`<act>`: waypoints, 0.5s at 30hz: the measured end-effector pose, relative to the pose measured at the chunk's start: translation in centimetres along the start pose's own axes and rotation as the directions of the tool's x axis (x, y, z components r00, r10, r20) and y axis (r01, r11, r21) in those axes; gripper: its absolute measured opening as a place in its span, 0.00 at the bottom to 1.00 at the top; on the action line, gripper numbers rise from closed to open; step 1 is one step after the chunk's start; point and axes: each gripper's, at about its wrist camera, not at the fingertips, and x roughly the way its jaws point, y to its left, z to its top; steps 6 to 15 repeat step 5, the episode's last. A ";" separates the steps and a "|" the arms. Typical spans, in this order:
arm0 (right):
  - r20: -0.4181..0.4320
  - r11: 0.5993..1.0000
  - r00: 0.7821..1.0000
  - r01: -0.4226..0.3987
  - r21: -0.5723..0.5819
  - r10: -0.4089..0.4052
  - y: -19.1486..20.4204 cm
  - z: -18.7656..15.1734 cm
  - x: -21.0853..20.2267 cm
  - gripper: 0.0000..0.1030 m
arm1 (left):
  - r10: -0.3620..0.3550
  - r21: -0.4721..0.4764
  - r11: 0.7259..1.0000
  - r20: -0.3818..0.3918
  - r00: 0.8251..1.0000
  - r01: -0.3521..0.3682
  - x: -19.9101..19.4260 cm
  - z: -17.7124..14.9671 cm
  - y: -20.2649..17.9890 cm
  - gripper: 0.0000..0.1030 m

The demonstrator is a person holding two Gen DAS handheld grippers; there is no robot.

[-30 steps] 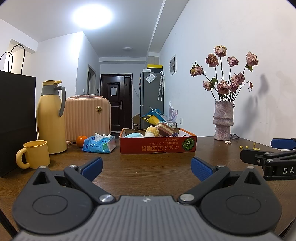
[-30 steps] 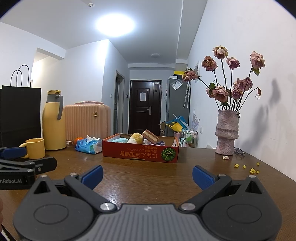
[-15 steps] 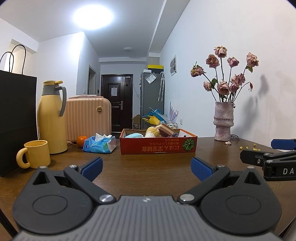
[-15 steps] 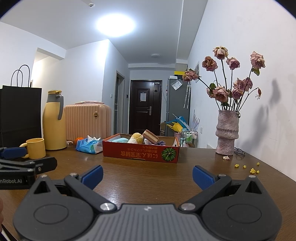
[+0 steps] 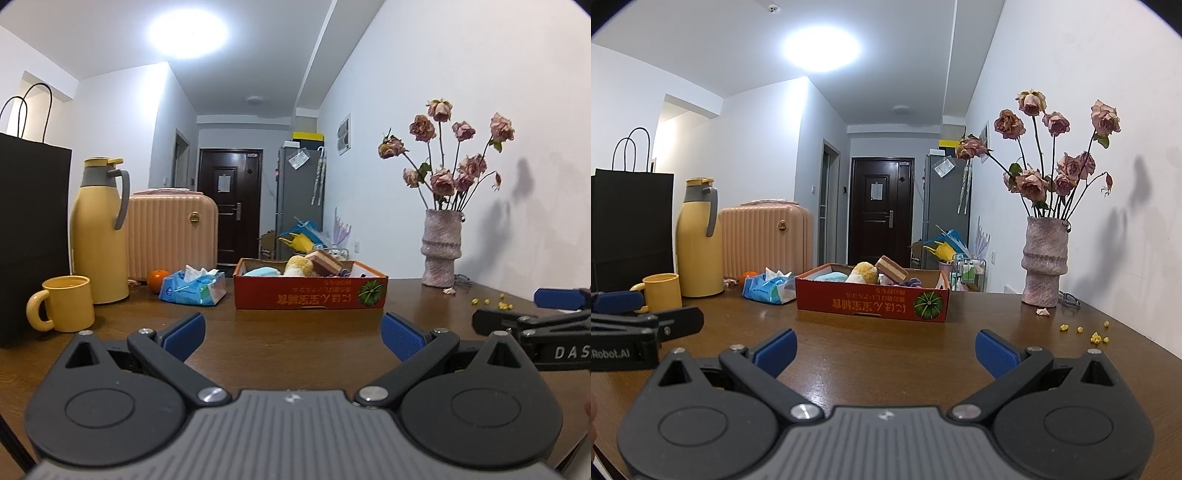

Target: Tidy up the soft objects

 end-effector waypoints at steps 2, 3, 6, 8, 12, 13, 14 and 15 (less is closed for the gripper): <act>-0.004 1.000 1.000 -0.001 0.000 0.001 0.2 -0.2 0.1 1.00 | 0.003 0.006 1.000 0.006 1.000 -0.003 0.1 0.1 0.1 1.00; -0.006 1.000 1.000 -0.001 0.001 0.001 0.3 -0.2 0.2 1.00 | 0.004 0.006 1.000 0.004 1.000 -0.004 0.2 0.2 0.1 1.00; -0.009 1.000 1.000 -0.001 0.001 0.001 0.3 -0.3 0.4 1.00 | -0.007 0.000 1.000 -0.005 1.000 0.007 0.5 0.3 0.2 1.00; -0.009 1.000 1.000 -0.001 0.001 0.001 0.3 -0.3 0.4 1.00 | -0.007 0.000 1.000 -0.005 1.000 0.007 0.5 0.3 0.2 1.00; -0.009 1.000 1.000 -0.001 0.001 0.001 0.3 -0.3 0.4 1.00 | -0.007 0.000 1.000 -0.005 1.000 0.007 0.5 0.3 0.2 1.00; -0.009 1.000 1.000 -0.001 0.001 0.001 0.3 -0.3 0.4 1.00 | -0.007 0.000 1.000 -0.005 1.000 0.007 0.5 0.3 0.2 1.00; -0.009 1.000 1.000 -0.001 0.001 0.001 0.3 -0.3 0.4 1.00 | -0.007 0.000 1.000 -0.005 1.000 0.007 0.5 0.3 0.2 1.00; -0.009 1.000 1.000 -0.001 0.001 0.001 0.3 -0.3 0.4 1.00 | -0.007 0.000 1.000 -0.005 1.000 0.007 0.5 0.3 0.2 1.00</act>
